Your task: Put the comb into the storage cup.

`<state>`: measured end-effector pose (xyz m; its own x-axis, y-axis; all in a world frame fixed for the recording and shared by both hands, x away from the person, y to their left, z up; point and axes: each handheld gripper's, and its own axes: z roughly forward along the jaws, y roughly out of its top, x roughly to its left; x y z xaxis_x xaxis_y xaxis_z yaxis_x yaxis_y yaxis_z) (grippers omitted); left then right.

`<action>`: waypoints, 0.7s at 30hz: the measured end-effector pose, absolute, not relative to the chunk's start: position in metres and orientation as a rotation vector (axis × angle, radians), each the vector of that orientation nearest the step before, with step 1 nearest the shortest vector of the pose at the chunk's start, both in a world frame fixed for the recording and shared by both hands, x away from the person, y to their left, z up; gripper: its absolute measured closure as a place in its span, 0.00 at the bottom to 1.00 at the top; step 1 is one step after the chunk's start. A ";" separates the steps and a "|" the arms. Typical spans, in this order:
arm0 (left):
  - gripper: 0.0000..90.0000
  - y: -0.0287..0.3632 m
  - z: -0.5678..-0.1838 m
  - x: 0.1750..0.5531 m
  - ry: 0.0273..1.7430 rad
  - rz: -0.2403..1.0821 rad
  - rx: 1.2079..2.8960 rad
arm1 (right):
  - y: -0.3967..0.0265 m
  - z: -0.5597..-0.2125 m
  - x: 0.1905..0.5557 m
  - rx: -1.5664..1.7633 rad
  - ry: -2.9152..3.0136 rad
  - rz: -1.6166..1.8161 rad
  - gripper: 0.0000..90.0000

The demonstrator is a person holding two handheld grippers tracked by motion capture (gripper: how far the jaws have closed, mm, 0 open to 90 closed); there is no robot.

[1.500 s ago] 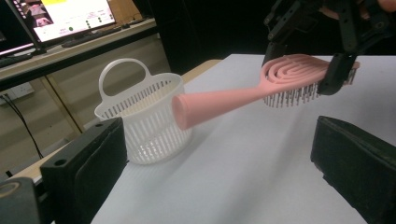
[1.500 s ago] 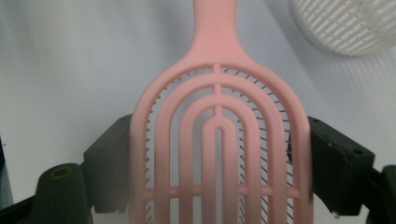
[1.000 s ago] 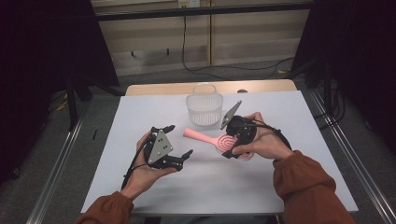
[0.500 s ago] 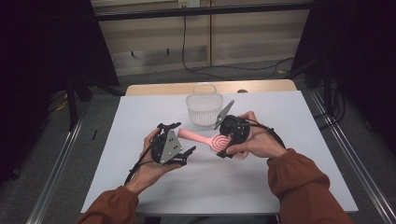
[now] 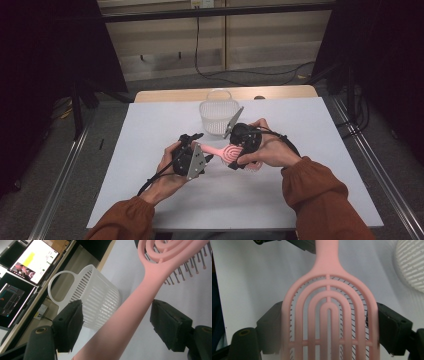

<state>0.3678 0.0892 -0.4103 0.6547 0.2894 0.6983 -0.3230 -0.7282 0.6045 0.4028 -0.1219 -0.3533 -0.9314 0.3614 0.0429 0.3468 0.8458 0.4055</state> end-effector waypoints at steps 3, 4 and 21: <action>0.37 0.088 -0.411 0.366 -0.075 1.124 2.145 | -0.119 -0.355 0.402 0.575 2.994 0.634 0.21; 0.37 0.087 -0.412 0.366 -0.087 1.140 2.152 | -0.118 -0.355 0.403 0.567 2.996 0.634 0.21; 0.61 0.072 -0.415 0.355 -0.275 1.265 2.194 | -0.108 -0.353 0.408 0.567 3.014 0.622 0.21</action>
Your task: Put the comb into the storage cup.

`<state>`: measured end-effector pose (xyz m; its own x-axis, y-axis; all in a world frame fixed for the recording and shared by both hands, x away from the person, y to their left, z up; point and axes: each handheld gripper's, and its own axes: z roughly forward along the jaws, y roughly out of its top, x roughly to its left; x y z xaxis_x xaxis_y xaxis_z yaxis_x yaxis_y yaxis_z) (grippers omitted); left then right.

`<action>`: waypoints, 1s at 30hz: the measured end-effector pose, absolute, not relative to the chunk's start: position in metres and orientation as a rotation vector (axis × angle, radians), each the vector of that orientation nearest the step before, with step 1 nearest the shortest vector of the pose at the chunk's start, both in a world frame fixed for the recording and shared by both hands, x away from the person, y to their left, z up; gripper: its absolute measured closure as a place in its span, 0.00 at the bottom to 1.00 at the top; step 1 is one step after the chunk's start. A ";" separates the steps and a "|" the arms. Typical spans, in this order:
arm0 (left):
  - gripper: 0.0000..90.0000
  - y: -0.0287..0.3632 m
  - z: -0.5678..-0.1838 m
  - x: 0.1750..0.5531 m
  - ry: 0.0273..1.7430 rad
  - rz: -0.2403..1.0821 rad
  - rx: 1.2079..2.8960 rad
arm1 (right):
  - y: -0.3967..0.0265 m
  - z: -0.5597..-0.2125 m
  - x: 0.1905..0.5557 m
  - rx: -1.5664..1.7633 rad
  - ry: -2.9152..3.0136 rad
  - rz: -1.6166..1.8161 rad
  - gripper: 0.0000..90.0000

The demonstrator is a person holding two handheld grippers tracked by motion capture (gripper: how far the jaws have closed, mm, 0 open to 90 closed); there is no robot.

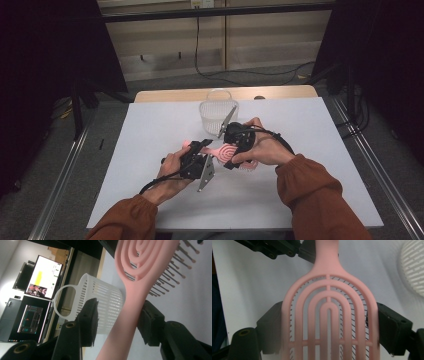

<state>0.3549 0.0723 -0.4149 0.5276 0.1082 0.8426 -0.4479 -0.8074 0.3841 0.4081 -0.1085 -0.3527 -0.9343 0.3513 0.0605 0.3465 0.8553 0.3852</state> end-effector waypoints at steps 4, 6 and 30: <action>0.65 0.071 -0.416 0.355 -0.248 1.273 2.202 | -0.108 -0.352 0.409 0.587 3.011 0.620 0.21; 0.69 0.070 -0.418 0.354 -0.281 1.284 2.206 | -0.108 -0.353 0.410 0.587 3.013 0.622 0.21; 0.85 0.064 -0.431 0.348 -0.418 1.342 2.203 | -0.102 -0.356 0.414 0.608 3.051 0.590 0.21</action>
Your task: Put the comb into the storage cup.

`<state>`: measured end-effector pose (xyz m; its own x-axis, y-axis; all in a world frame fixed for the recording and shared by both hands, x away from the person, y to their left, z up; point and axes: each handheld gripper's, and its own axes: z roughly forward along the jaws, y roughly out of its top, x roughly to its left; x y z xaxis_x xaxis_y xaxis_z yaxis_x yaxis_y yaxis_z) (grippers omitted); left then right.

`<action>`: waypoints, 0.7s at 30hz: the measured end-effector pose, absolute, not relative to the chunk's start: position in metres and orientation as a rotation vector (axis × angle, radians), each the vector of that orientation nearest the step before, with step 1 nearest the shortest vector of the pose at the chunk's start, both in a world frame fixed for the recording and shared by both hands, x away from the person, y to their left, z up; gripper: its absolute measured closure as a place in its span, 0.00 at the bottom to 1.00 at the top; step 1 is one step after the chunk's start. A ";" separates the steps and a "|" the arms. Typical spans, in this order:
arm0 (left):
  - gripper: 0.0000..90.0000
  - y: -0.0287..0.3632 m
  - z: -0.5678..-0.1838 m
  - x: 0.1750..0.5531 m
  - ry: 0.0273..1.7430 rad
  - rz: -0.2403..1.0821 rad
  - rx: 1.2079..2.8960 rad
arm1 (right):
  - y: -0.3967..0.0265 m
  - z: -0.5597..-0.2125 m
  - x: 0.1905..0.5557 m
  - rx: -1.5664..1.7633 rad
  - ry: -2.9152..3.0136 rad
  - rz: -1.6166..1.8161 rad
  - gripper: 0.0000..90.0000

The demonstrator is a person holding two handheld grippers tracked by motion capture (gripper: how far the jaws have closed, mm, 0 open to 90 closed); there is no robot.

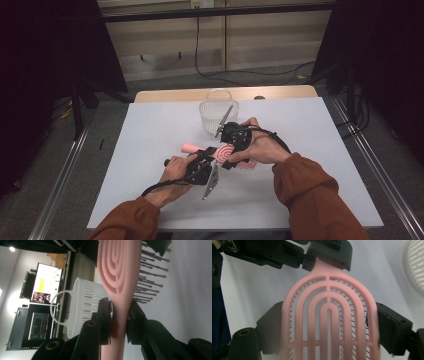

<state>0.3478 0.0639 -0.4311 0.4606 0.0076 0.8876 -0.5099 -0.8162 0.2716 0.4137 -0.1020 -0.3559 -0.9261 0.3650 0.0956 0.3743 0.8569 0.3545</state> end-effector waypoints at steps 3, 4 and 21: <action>0.86 0.063 -0.434 0.348 -0.417 1.331 2.189 | -0.103 -0.356 0.415 -0.600 -2.995 -0.579 0.21; 0.87 0.063 -0.434 0.348 -0.413 1.327 2.195 | -0.103 -0.355 0.415 -0.604 -2.989 -0.587 0.21; 0.88 0.065 -0.433 0.351 -0.306 1.238 2.206 | -0.103 -0.348 0.420 -0.660 -2.947 -0.652 0.20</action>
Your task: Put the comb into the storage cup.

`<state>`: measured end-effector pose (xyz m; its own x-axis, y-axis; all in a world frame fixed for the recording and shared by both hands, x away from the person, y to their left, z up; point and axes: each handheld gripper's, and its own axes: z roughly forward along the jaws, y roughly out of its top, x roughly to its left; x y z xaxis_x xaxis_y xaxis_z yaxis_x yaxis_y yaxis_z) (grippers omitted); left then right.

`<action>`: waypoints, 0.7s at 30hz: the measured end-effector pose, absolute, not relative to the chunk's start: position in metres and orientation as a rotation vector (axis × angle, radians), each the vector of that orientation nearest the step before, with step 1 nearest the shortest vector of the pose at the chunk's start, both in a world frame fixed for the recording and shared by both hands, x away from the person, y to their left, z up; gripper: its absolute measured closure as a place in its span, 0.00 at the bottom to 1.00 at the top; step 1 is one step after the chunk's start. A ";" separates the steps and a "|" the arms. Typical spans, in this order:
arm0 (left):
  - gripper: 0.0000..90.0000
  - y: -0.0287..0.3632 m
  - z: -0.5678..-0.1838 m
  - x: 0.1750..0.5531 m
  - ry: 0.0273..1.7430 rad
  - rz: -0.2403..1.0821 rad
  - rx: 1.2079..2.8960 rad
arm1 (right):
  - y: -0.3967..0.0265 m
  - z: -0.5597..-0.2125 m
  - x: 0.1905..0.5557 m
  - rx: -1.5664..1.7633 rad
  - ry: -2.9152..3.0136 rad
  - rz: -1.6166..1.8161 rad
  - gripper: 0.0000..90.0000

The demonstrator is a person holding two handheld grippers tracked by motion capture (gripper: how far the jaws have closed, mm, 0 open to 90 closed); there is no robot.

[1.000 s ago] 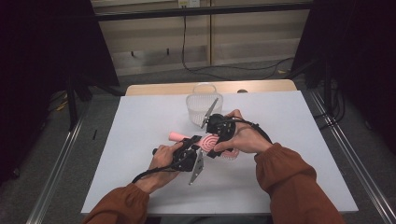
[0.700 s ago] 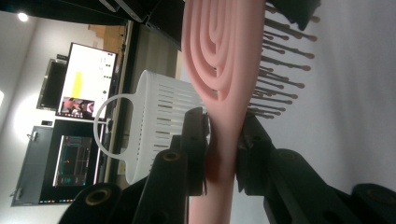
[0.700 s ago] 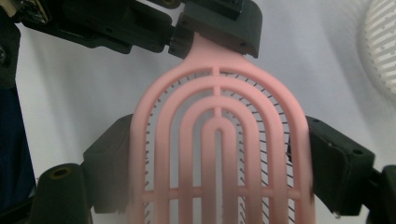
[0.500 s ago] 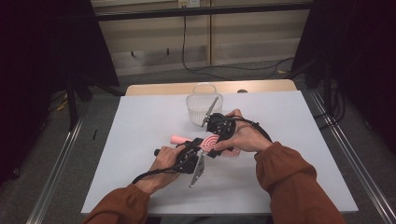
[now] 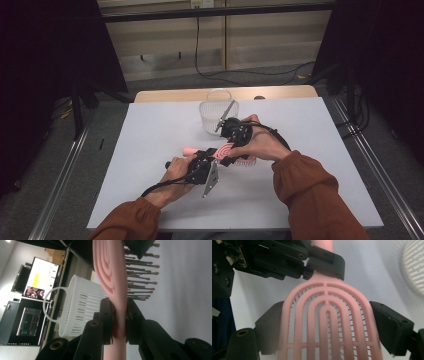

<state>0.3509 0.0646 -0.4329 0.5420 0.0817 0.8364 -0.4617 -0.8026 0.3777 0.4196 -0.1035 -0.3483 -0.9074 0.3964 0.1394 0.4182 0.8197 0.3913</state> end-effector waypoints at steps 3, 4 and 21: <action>0.88 0.065 -0.434 0.352 -0.292 1.219 2.214 | -0.106 -0.345 0.419 -0.657 -2.960 -0.683 0.18; 0.88 0.066 -0.434 0.353 -0.282 1.214 2.228 | -0.106 -0.344 0.418 -0.671 -2.954 -0.708 0.15; 0.89 0.078 -0.430 0.366 -0.109 1.104 2.234 | -0.135 -0.317 0.407 -0.733 -3.000 -0.989 0.08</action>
<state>0.3663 0.0780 -0.4296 0.6441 0.1965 0.7392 -0.3375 -0.7942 0.5053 0.4075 -0.1347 -0.3170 -0.8929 0.4480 0.0443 0.3866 0.7124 0.5857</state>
